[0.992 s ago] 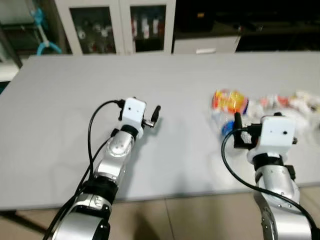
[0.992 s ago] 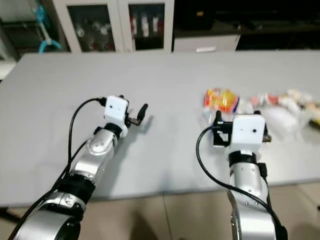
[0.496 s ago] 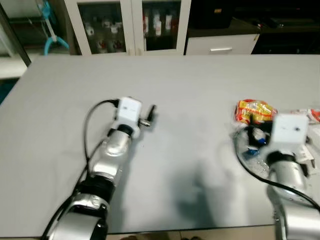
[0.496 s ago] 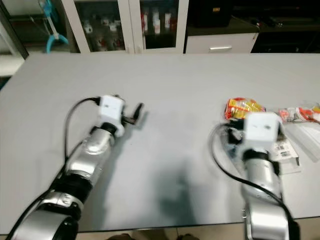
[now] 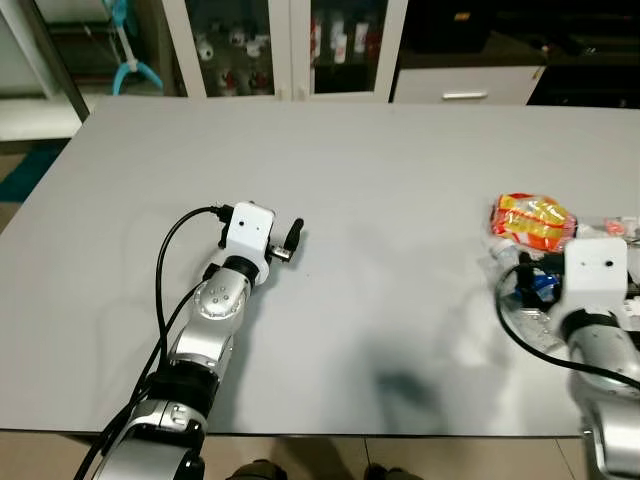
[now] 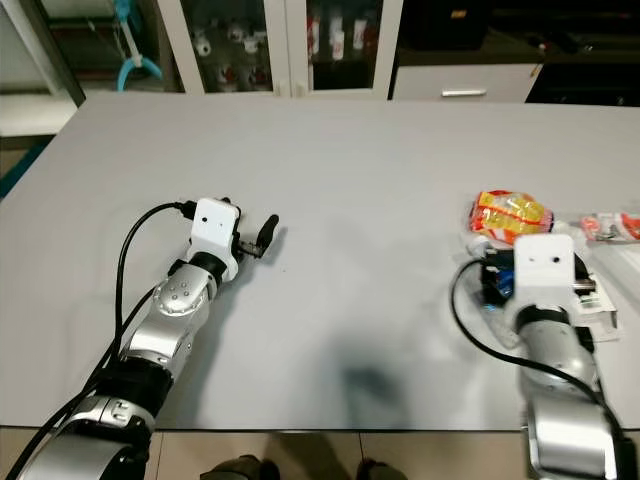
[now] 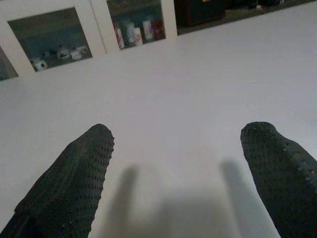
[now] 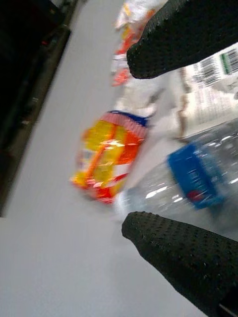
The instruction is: Picking trash to rubbish bin
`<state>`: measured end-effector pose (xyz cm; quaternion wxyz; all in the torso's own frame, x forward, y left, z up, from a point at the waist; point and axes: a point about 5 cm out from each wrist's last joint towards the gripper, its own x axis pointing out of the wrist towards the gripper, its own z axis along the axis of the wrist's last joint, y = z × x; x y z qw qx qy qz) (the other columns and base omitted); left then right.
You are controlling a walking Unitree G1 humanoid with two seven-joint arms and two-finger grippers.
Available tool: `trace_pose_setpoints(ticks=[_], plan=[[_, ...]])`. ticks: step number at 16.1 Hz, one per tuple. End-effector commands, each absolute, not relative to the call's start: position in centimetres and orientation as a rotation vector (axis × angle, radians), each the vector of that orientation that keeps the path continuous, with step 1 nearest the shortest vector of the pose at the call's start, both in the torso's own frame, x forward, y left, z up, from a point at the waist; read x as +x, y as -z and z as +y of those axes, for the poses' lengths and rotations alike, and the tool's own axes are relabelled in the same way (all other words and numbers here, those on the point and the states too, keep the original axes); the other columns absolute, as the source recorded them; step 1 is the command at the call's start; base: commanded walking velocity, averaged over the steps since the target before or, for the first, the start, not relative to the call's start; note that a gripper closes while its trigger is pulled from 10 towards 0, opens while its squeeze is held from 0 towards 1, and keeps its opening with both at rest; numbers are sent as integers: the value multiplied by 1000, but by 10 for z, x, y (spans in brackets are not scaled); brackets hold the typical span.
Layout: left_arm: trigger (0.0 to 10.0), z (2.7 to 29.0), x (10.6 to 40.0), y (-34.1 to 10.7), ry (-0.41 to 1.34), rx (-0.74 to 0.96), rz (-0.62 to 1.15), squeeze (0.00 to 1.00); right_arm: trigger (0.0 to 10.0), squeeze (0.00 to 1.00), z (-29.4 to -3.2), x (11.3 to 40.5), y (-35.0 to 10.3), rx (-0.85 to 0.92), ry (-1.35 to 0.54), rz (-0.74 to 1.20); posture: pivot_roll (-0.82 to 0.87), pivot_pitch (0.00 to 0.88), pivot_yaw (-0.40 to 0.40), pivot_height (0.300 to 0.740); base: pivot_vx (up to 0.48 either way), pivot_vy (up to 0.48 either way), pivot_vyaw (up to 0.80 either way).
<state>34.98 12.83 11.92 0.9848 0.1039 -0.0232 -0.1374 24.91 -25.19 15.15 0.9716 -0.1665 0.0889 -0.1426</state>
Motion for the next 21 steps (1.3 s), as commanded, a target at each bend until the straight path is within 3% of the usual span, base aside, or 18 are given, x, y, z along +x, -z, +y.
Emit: trace_pose_setpoints(ticks=[1, 7, 14, 21], plan=[[10000, 129, 349, -121, 293, 227, -44, 0, 10000, 0, -263, 249, -149, -325, 300, 221, 125, 183, 11, 740, 0, 0, 0], [10000, 134, 346, -122, 301, 250, -28, 0, 10000, 0, -287, 255, -137, -309, 247, 311, 139, 206, 20, 740, 0, 0, 0], [10000, 138, 345, -122, 287, 257, -15, 0, 10000, 0, -293, 252, -112, -210, 205, 404, 157, 201, 16, 740, 0, 0, 0], [10000, 135, 345, -120, 303, 255, 0, 0, 10000, 0, -296, 253, -103, -101, 259, 380, 153, 189, 18, 740, 0, 0, 0]])
